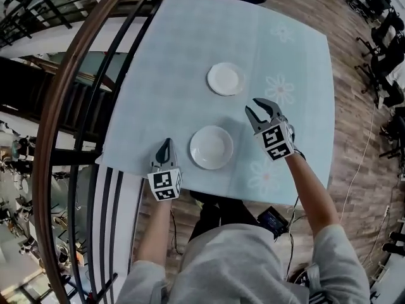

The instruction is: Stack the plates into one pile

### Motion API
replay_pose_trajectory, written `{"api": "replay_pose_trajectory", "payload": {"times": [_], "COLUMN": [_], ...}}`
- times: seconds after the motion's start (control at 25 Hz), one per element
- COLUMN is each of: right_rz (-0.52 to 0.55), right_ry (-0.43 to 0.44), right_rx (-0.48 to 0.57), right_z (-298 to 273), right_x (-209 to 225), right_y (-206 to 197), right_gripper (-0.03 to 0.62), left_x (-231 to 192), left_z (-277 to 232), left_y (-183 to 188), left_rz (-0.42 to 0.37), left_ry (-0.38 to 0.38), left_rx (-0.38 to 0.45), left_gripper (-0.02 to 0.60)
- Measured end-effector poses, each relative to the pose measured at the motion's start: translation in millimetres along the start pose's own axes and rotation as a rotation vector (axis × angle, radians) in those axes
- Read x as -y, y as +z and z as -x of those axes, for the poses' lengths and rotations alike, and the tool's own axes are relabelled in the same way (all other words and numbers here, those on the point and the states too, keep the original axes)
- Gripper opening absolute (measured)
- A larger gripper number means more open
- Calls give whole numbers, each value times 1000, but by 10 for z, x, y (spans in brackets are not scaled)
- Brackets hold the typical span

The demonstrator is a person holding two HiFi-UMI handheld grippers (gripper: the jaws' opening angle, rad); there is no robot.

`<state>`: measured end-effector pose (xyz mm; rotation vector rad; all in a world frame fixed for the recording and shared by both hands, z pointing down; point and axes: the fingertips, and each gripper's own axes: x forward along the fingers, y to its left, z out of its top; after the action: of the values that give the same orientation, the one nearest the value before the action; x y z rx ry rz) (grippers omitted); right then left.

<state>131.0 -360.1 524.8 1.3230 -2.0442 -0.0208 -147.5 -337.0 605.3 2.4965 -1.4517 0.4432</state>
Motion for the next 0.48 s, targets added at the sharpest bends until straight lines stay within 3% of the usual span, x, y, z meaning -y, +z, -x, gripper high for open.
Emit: {"api": "replay_pose_trajectory", "payload": {"times": [0.48], "right_rz": [157], "right_ry": [105], "right_rx": [-76], "right_z": [-1166], "right_x": [-331], "right_y": [-286], "right_gripper": [120], "left_x": [1], "left_z": [44], "left_y": [59], "left_rz": [-2], "left_ry": [15], "left_rx": [-2], "left_gripper": [18]}}
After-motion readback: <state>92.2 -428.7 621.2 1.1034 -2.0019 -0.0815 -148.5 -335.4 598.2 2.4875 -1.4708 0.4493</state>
